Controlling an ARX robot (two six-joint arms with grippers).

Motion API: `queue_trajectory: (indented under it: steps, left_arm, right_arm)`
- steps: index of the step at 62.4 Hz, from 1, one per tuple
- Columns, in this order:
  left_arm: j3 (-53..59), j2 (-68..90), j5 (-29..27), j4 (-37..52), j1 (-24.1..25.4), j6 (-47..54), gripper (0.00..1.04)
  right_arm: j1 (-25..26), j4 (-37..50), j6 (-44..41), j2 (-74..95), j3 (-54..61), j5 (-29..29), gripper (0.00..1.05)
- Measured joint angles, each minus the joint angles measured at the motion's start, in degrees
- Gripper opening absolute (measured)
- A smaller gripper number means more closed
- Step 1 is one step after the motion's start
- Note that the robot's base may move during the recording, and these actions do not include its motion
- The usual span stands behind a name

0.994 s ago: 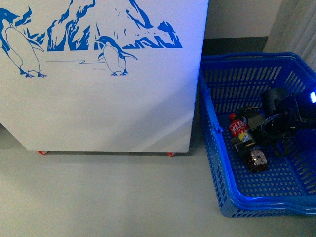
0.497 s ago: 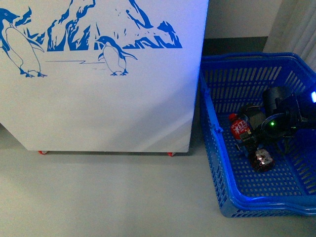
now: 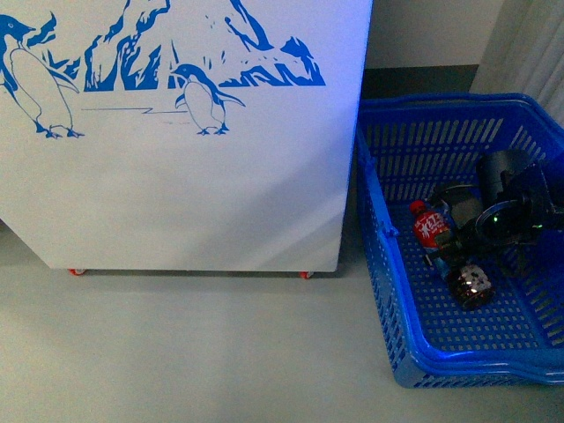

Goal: Put drink in fridge

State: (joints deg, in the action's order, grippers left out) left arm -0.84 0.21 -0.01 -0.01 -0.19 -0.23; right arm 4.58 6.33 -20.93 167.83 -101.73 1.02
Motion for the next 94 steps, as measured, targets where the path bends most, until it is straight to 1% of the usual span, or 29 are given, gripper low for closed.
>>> queue_trajectory:
  steps: [20, 29, 36, 49, 60, 65, 78, 85, 88, 94]
  left_arm:
    - [0.00, 0.00, 0.00, 0.00, 0.00, 0.00, 0.97]
    - [0.00, 0.00, 0.02, 0.00, 0.00, 0.00, 0.97]
    - [0.00, 0.00, 0.00, 0.00, 0.00, 0.00, 0.97]
    - [0.00, 0.00, 0.02, 0.00, 0.00, 0.00, 0.97]
    - [0.00, 0.00, 0.00, 0.00, 0.00, 0.00, 0.97]
    - [0.00, 0.00, 0.00, 0.00, 0.00, 0.00, 0.97]
    - [0.00, 0.00, 0.00, 0.00, 0.00, 0.00, 0.97]
    - [0.00, 0.00, 0.00, 0.00, 0.00, 0.00, 0.97]
    - [0.00, 0.00, 0.00, 0.00, 0.00, 0.00, 0.97]
    - [0.00, 0.00, 0.00, 0.00, 0.00, 0.00, 0.97]
  right_arm:
    - [0.02, 5.75, 1.40, -12.00, 8.07, 1.14, 0.30]
    - [0.04, 12.15, 2.40, -22.38, 16.61, 0.44, 0.30]
    - [0.17, 14.78, 3.67, -29.03, 22.47, 0.48, 0.30]
    - [0.57, 20.96, 6.64, -47.60, 36.22, 0.66, 0.30]
    - [0.96, 23.28, 8.87, -66.51, 48.63, 1.29, 0.30]
    - [0.94, 24.02, 9.81, -72.06, 52.68, 0.83, 0.30]
    - [0.42, 24.72, 12.31, -85.05, 61.77, -0.20, 0.30]
    - [-0.87, 26.86, 13.75, -93.72, 67.17, -1.68, 0.29]
    - [-1.68, 27.74, 14.16, -97.11, 68.74, -2.84, 0.29]
    - [-2.45, 27.50, 15.32, -101.37, 70.20, -2.97, 0.29]
